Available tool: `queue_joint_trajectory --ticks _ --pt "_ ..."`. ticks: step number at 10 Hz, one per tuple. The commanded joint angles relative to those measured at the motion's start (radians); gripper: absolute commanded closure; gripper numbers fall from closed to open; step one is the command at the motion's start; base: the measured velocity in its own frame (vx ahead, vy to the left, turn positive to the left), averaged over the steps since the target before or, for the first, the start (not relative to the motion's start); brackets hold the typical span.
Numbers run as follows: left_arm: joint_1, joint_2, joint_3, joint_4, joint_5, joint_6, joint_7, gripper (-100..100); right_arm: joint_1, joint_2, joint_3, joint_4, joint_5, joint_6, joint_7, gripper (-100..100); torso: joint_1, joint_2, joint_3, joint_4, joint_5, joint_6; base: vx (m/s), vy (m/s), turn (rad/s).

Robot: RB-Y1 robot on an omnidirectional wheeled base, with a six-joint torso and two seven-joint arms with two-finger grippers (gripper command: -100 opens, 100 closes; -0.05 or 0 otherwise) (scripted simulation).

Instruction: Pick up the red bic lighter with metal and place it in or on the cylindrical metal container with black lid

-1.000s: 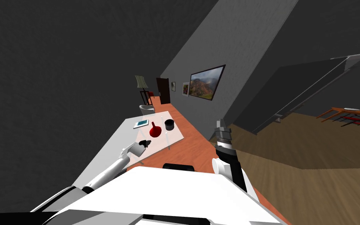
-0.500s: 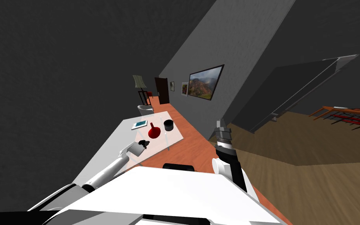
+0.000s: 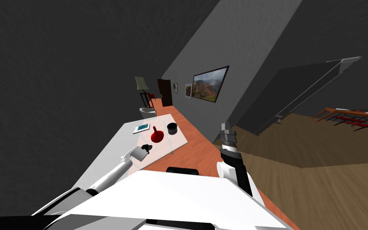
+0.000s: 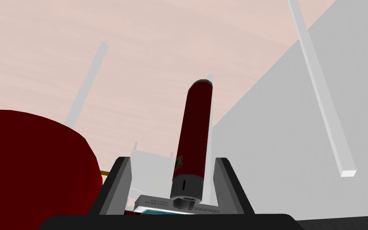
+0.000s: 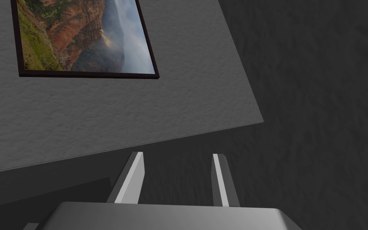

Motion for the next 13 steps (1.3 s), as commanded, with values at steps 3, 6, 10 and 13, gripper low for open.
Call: queue_joint_trajectory --ticks 3,6,10,13 --pt "0.000 0.001 0.000 0.000 -0.001 0.000 -0.001 100 0.000 0.000 0.000 0.000 0.000 0.000 0.000 0 0.000 0.000 0.000 0.000 0.001 0.000 0.000 0.000 0.000" --pt "0.001 0.010 -0.002 -0.028 0.010 0.022 -0.004 100 0.000 0.000 0.000 0.000 0.000 0.000 0.000 0 0.000 0.000 0.000 0.000 0.000 0.000 -0.007 -0.005 0.017" --pt "0.004 0.021 -0.003 -0.060 0.021 0.046 -0.008 0 0.000 0.000 0.000 0.000 0.000 0.000 0.000 0 -0.001 0.002 0.002 0.001 0.000 0.000 -0.024 -0.018 0.024" --pt "0.026 0.064 0.017 -0.090 0.075 0.085 0.007 100 0.000 0.000 0.000 0.000 0.000 0.000 0.000 0 -0.013 -0.003 -0.001 -0.001 -0.001 0.000 0.051 -0.179 0.119"
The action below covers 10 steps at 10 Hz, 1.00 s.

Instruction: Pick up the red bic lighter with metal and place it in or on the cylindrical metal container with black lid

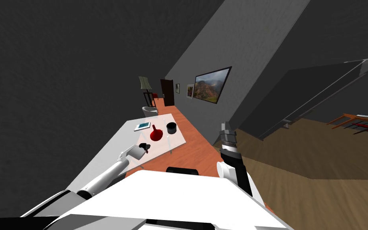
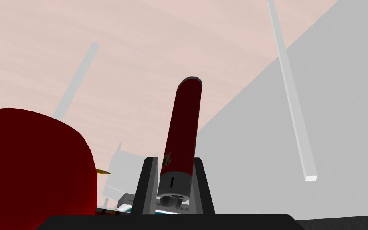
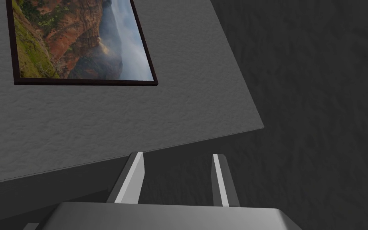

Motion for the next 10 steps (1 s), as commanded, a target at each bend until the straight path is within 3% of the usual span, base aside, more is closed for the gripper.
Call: queue_joint_trajectory --ticks 1,10 --pt "0.009 0.017 0.009 -0.020 0.022 0.024 0.008 100 0.000 0.000 0.000 0.000 0.000 0.000 0.000 0 0.000 0.000 0.000 0.000 0.000 0.000 0.012 -0.232 0.065" --pt "0.070 0.147 0.078 -0.109 0.183 0.137 0.028 100 0.000 0.000 0.000 0.000 0.000 0.000 0.000 0 -0.003 -0.002 -0.001 0.000 -0.001 -0.001 0.047 -0.225 0.088"
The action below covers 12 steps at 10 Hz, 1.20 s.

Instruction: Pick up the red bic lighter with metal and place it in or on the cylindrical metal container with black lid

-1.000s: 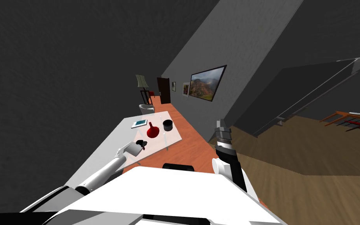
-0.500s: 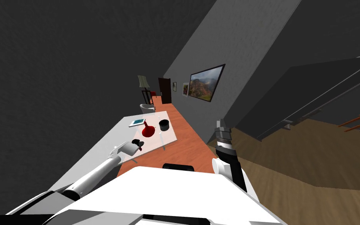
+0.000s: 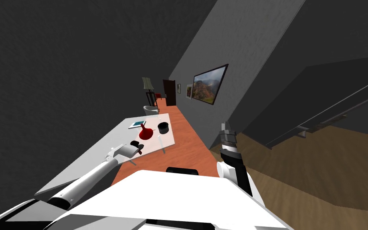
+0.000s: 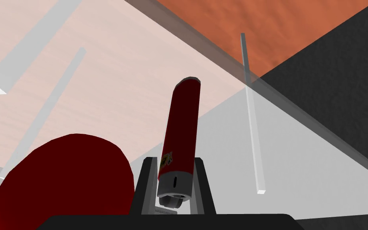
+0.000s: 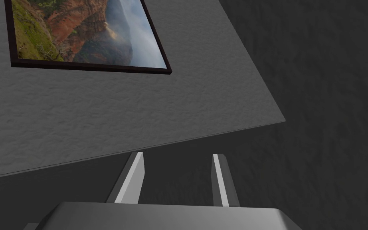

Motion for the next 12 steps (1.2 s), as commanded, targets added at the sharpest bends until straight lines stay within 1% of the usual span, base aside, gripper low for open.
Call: queue_joint_trajectory --ticks 1,4,5,6,7,9,12 --pt "0.011 0.025 0.015 -0.012 0.032 0.017 -0.002 100 0.000 0.000 0.000 0.000 0.000 0.000 0.000 0 0.000 0.000 0.000 0.000 0.000 0.000 0.039 -0.223 0.075" --pt "0.026 0.064 0.041 -0.039 0.081 0.051 -0.011 100 0.000 0.000 0.000 0.000 0.000 0.000 0.000 0 0.002 -0.001 0.000 0.000 0.000 0.000 0.048 -0.196 0.041" --pt "0.035 0.089 0.060 -0.056 0.112 0.070 -0.025 100 0.000 0.000 0.000 0.000 0.000 0.000 0.000 0 0.003 0.000 0.000 0.000 0.000 0.000 0.093 -0.215 0.001" --pt "0.039 0.100 0.071 -0.063 0.128 0.079 -0.035 100 0.000 0.000 0.000 0.000 0.000 0.000 0.000 0 0.001 -0.003 -0.001 0.000 0.000 0.001 0.118 -0.212 -0.018" --pt "0.045 0.123 0.095 -0.077 0.158 0.094 -0.060 100 0.000 0.000 0.000 0.000 0.000 0.000 0.000 0 0.001 -0.005 -0.003 0.000 0.000 0.001 0.125 -0.175 -0.093" --pt "0.052 0.146 0.122 -0.090 0.189 0.108 -0.092 100 0.000 0.000 0.000 0.000 0.000 0.000 0.000 0 0.007 -0.007 -0.004 -0.001 0.001 0.002 0.132 -0.090 -0.090" --pt "0.060 0.180 0.166 -0.110 0.236 0.127 -0.148 100 0.000 0.000 0.000 0.000 0.000 0.000 0.000 0 0.016 -0.007 -0.004 -0.001 0.003 0.002 0.133 -0.012 -0.107"
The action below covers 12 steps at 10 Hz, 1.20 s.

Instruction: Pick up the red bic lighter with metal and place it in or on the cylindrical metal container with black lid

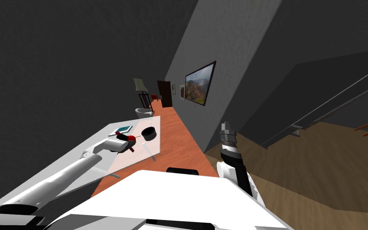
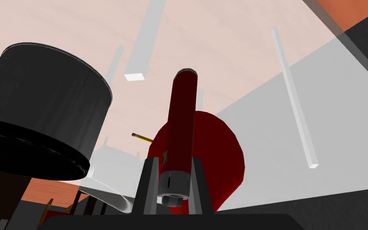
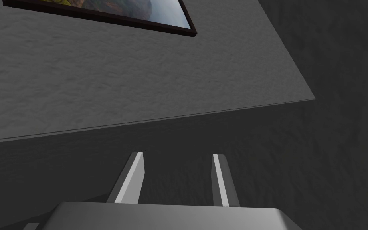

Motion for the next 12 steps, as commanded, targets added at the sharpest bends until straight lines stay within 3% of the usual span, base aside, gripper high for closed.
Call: queue_joint_trajectory --ticks 1,7,12 --pt "0.008 0.017 0.025 -0.017 0.023 0.011 -0.031 100 0.000 0.000 0.000 0.000 0.000 0.000 0.000 0 0.000 0.000 0.000 0.000 0.000 0.000 0.129 0.010 -0.132" --pt "0.022 0.083 0.117 -0.055 0.114 0.041 -0.158 100 0.000 0.000 0.000 0.000 0.000 0.000 0.000 0 0.003 0.001 0.001 0.000 0.001 0.000 0.135 0.038 -0.130" --pt "0.031 0.122 0.175 -0.077 0.171 0.056 -0.242 100 0.000 0.000 0.000 0.000 0.000 0.000 0.000 0 0.004 0.004 0.002 0.001 0.001 0.000 0.107 0.059 -0.107"
